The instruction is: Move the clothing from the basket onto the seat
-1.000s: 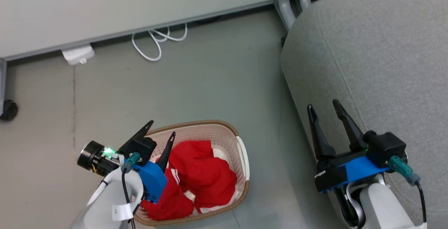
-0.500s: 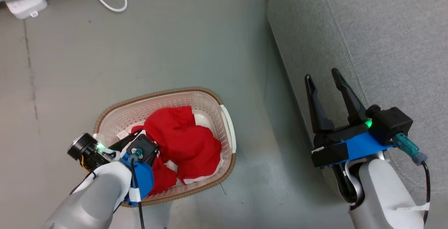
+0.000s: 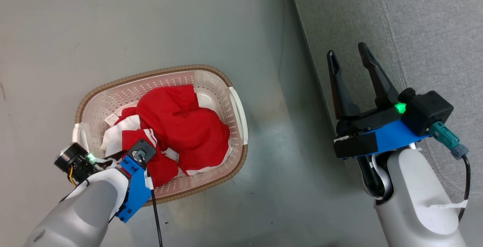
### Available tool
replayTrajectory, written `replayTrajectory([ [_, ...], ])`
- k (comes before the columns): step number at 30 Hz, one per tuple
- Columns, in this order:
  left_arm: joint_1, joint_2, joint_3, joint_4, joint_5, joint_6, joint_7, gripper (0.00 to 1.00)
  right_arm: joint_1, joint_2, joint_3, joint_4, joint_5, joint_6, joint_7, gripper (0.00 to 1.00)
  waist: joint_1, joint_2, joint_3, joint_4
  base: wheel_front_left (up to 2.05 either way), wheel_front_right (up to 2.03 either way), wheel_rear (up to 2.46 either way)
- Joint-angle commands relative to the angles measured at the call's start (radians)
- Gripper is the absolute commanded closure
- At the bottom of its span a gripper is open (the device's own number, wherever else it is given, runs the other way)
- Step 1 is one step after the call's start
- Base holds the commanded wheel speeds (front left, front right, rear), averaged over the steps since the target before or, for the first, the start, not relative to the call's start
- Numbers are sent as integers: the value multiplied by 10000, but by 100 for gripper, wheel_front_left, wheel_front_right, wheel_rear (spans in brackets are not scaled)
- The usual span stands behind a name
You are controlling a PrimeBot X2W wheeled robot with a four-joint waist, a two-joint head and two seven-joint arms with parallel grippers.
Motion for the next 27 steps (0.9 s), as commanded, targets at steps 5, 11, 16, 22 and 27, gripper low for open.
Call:
replayTrajectory([
  [5, -352, 251, -475, -128, -1157, -12, 1209, 0, -281, -42, -37, -120, 25, 4, -36, 0, -2, 0, 498, -126, 0, 0, 0],
  [11, -582, 435, -740, -282, -2145, -12, 2113, 0, -454, -42, -41, -219, 63, 4, -35, 0, -2, 0, 941, -171, 0, 0, 0],
  [16, -805, 528, -943, -416, -2562, -12, 2508, 0, -629, -42, -27, -271, 114, 4, -36, 0, -2, 0, 1317, -215, 0, 0, 0],
  [22, -1082, 562, -1145, -398, -2710, -12, 2667, 0, -830, -42, 18, -369, 230, 4, -35, 0, -2, 0, 1739, -305, 0, 0, 0],
  [27, -1319, 577, -1233, -311, -2564, -12, 2626, 0, -908, -42, 4, -424, 325, 4, -36, 0, -2, 0, 2069, -379, 0, 0, 0],
])
